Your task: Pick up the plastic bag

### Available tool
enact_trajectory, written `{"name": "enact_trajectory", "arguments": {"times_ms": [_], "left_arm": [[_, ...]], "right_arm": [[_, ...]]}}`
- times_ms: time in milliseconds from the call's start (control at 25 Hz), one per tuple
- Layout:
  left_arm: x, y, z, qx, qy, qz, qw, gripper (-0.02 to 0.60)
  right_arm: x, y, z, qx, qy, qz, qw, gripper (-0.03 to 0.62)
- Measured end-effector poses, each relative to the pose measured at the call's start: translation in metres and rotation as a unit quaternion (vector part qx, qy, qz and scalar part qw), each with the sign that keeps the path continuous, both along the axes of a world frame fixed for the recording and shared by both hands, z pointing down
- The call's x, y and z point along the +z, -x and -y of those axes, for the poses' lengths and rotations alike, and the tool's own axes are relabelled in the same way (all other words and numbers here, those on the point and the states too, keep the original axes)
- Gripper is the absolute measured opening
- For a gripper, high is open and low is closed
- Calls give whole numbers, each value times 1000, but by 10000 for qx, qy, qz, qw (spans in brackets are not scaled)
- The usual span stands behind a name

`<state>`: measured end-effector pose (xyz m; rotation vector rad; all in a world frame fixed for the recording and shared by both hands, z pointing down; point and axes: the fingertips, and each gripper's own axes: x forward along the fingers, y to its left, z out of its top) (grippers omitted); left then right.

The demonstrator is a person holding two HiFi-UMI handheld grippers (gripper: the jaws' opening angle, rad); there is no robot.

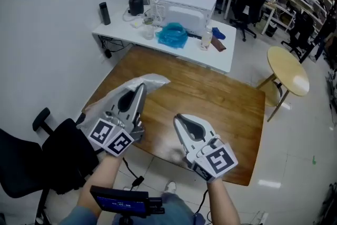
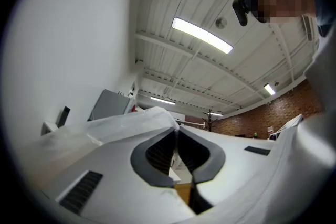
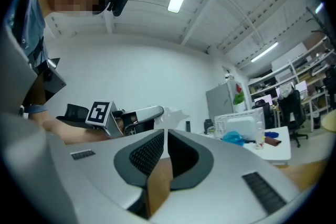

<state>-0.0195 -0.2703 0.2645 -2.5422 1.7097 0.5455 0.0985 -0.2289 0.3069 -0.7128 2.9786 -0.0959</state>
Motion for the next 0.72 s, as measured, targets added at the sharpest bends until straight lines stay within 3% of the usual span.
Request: {"name": "enact_trajectory", "arguments": {"times_ms": [360,520,720], "left_arm": [[90,-177,20,1121,589,-68,9919,5],[143,-224,16,1407,1099,-197,9837,5],[200,-264,8,1728,1808,-285,9678,5]], "right_arm": [[35,-149,19,1322,210,-26,9910,32],[54,-187,18,1686,387,-55,9849,32],[77,-207,14,1913,587,-163,9796,32]]}}
